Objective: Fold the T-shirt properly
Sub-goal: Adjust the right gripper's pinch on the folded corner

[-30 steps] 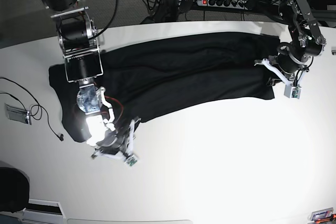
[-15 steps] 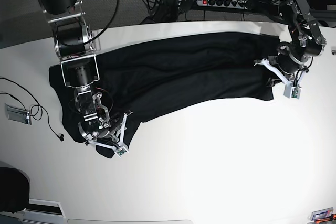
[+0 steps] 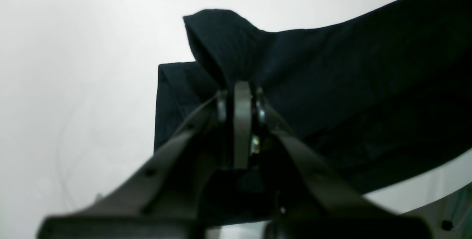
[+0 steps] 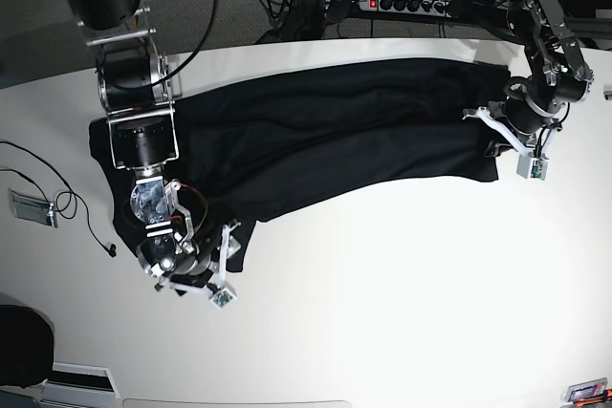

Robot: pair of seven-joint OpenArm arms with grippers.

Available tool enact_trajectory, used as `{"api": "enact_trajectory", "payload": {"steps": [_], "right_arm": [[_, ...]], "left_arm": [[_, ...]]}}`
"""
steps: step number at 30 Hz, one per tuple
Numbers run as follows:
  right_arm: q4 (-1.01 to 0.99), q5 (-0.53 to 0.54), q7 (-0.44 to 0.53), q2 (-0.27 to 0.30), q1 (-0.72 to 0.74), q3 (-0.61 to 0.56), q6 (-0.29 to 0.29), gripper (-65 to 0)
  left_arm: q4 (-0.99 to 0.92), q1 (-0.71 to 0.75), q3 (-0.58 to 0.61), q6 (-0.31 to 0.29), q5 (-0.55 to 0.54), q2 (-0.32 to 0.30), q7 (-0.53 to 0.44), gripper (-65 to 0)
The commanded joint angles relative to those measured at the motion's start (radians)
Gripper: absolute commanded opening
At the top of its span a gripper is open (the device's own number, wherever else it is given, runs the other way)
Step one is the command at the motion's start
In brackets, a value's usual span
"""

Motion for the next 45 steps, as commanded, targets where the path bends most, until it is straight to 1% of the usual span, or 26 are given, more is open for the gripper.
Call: {"api": "enact_trajectory", "payload": {"steps": [1,4,8,14,20,21,23,26,27,30,31,33,36,40,42,45], "right_arm": [[0.012,0.001,0.013,0.002,0.035,0.005,-0.004,-26.5],[-0.046,0.001,0.027,0.001,0.044,0.002,-0.004,-28.0],[-0.178,0.001,0.095,-0.001,0.091,0.002,-0.005,-28.6],[-0.267,0.001,0.153,-0.018,0.093,0.002,-0.005,-28.6],[-0.431,0.000,0.250,-0.032,0.093,0.000,-0.005,-29.2],[-0.431,0.000,0.250,-0.032,0.091,0.000,-0.005,-31.7],[-0.431,0.000,0.248,-0.032,0.088,0.000,-0.005,-41.9],[-0.431,0.000,0.236,-0.032,0.087,0.005,-0.007,-64.6],[-0.428,0.000,0.220,-0.032,0.087,0.005,-0.010,-65.0],[-0.318,0.000,0.165,-0.032,0.087,0.005,-0.060,-65.0],[-0.269,-0.002,0.141,-0.032,0.087,0.005,-0.067,-65.0],[-0.143,-0.002,0.076,-0.032,0.087,0.005,-0.067,-65.0],[0.021,-0.003,0.013,-0.029,0.084,0.005,-0.067,-65.0],[0.187,-0.003,-0.063,-0.004,-0.010,0.008,-0.067,-65.0],[0.256,-0.003,-0.086,-0.002,-0.044,0.045,-0.067,-65.0],[0.328,-0.005,-0.106,-0.001,-0.096,0.151,-0.067,-65.0]], "left_arm": [[0.017,-0.008,-0.006,-0.001,-0.012,-0.015,-0.020,-65.0],[0.017,-0.008,-0.006,-0.001,-0.012,-0.015,-0.020,-65.0],[0.017,-0.008,-0.006,-0.001,-0.012,-0.015,-0.020,-65.0],[0.017,-0.005,-0.006,-0.001,-0.012,-0.015,-0.021,-65.0],[0.017,-0.007,-0.006,-0.001,-0.013,-0.015,-0.021,-65.0],[0.017,-0.008,-0.006,-0.001,-0.013,-0.015,-0.021,-65.0],[0.017,-0.008,-0.006,-0.001,-0.013,-0.015,-0.021,-65.0],[0.017,-0.008,-0.006,-0.001,-0.013,-0.015,-0.020,-65.0],[0.017,-0.008,-0.006,-0.001,-0.013,-0.015,-0.020,-65.0],[0.017,-0.007,-0.006,-0.001,-0.013,-0.015,-0.020,-65.0],[0.017,-0.007,-0.006,-0.001,-0.013,-0.015,-0.020,-65.0],[0.017,-0.007,-0.006,-0.001,-0.013,-0.015,-0.020,-65.0],[0.017,-0.007,-0.006,-0.001,-0.013,-0.015,-0.021,-65.0],[0.017,-0.007,-0.006,-0.001,-0.013,-0.015,-0.023,-65.0],[0.017,-0.007,-0.006,-0.001,-0.013,-0.015,-0.023,-65.0],[0.017,-0.007,-0.006,-0.001,-0.013,-0.015,-0.025,-65.0]]}}
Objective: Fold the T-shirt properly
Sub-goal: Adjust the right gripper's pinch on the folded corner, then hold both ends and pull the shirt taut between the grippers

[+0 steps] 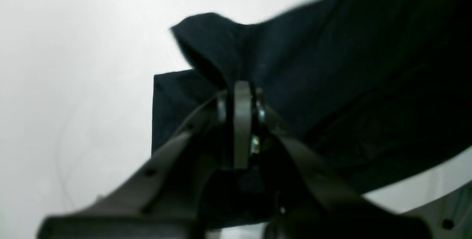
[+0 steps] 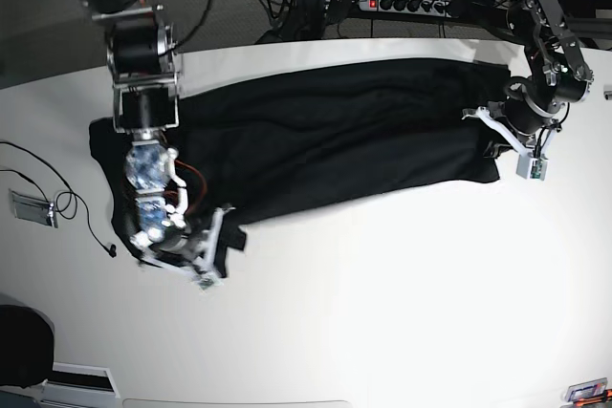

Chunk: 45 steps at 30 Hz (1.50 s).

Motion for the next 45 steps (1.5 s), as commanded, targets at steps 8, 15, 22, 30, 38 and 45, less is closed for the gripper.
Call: {"api": "enact_trajectory", "payload": {"steps": [8,15,22,30,38,45], "right_arm": [[0.195,-0.003,-0.009,0.044,-0.060,0.095,-0.010,-65.0],[0.351,-0.003,-0.062,0.077,-0.144,0.161,-0.010,-65.0],[0.459,-0.003,-0.081,0.077,-0.259,0.237,-0.010,-65.0],[0.552,-0.005,-0.085,0.073,-0.354,0.262,-0.016,-65.0],[0.640,-0.045,-0.083,0.071,-0.380,0.389,-0.016,-65.0],[0.631,-0.235,-0.002,-0.024,-0.435,0.386,-0.016,-65.0]], "left_arm": [[0.017,-0.007,-0.006,0.000,-0.010,-0.016,-0.020,-65.0],[0.019,-0.007,-0.006,0.000,-0.010,-0.016,-0.020,-65.0],[0.019,-0.004,-0.006,0.000,-0.010,-0.016,-0.020,-65.0],[0.020,-0.003,-0.007,0.000,-0.010,-0.021,-0.016,-65.0],[0.078,0.094,-0.055,0.000,-0.013,-0.015,-0.020,-65.0],[0.075,0.132,-0.062,0.000,-0.013,-0.013,-0.019,-65.0]]}}
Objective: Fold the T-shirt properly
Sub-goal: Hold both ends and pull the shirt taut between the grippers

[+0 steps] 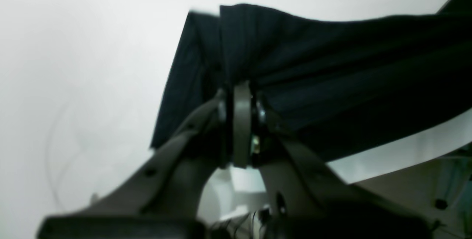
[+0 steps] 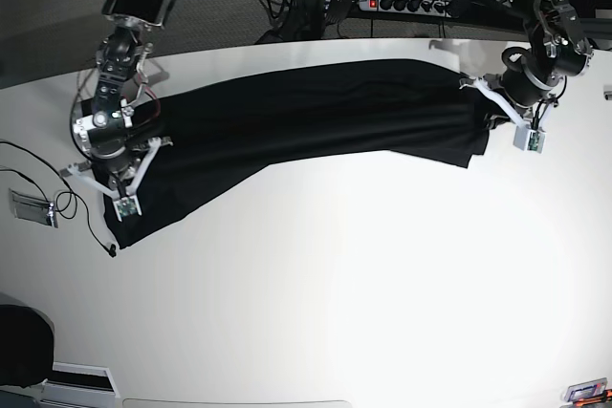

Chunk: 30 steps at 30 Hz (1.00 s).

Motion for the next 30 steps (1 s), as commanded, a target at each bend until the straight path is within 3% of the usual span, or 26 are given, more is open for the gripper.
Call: {"api": "enact_trajectory", "payload": {"steps": [1,4,10,21,25,30], "right_arm": [[0.024,-0.067,0.022,0.010,0.027,0.011,-0.024,-65.0],[0.022,-0.098,0.051,-0.031,0.024,0.011,-0.024,-65.0],[0.022,-0.098,0.057,-0.054,-0.004,0.011,-0.024,-65.0],[-0.010,-0.096,0.053,-0.056,-0.007,-0.007,-0.021,-65.0],[-0.010,-0.085,0.059,-0.050,-0.065,-0.113,-0.016,-52.2],[-0.011,0.077,0.051,0.010,-0.080,-0.207,-0.016,-51.3]], "left_arm": [[0.013,-0.001,-0.020,0.014,0.030,-0.021,-0.022,-65.0],[-0.006,0.009,-0.020,0.014,0.033,-0.008,-0.025,-65.0],[-0.110,0.009,-0.015,0.014,0.038,-0.007,-0.025,-65.0],[-0.142,0.008,-0.020,0.014,0.031,0.008,-0.028,-65.0],[-0.115,0.009,-0.021,0.014,0.031,0.007,-0.028,-63.3],[-0.073,0.008,-0.015,0.005,0.031,0.004,-0.026,-60.4]]}}
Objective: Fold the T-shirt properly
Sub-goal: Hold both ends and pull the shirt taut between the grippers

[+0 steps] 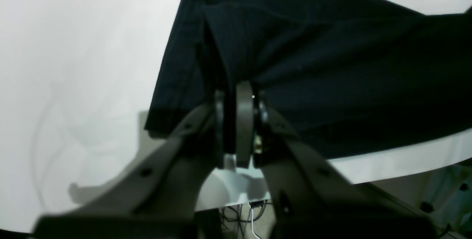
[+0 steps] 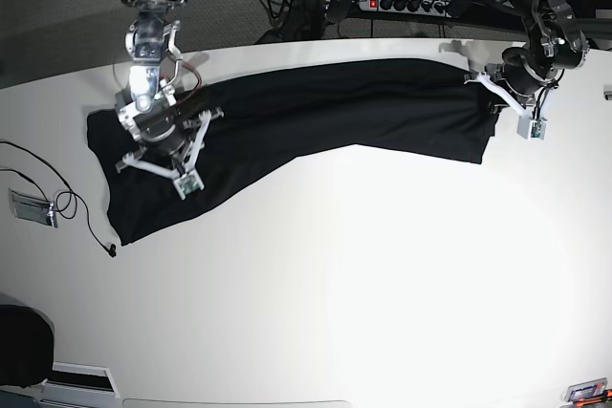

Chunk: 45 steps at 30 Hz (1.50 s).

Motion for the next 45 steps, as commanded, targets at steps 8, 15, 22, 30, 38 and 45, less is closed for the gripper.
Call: {"api": "enact_trajectory", "payload": {"steps": [8,15,22,30,38,45], "right_arm": [[0.020,0.057,-0.015,0.017,0.012,0.010,-0.008,-51.1],[0.020,0.057,-0.018,0.017,0.012,0.010,-0.008,-51.1],[0.032,0.055,-0.018,0.017,0.004,0.010,-0.008,-51.2],[0.032,0.055,-0.012,0.017,0.027,0.012,-0.008,-51.4],[0.036,0.054,-0.020,0.015,0.021,0.012,-0.009,-51.6],[0.081,0.054,-0.058,0.015,0.018,0.010,-0.009,-51.6]], "left_arm": [[0.045,-0.004,0.001,-0.004,-0.013,-0.074,-0.008,-53.8],[0.045,-0.003,0.076,-0.004,-0.013,-0.125,-0.005,-47.1],[0.102,-0.004,0.135,-0.038,-0.011,-0.149,-0.013,-41.3],[-0.059,-0.057,0.150,-0.049,-0.004,-0.142,-0.016,-41.2],[-0.389,-0.109,0.164,-0.046,-0.004,-0.125,-0.177,-41.2],[-0.389,-0.113,0.101,-0.044,-0.004,-0.180,-0.176,-41.2]]}}
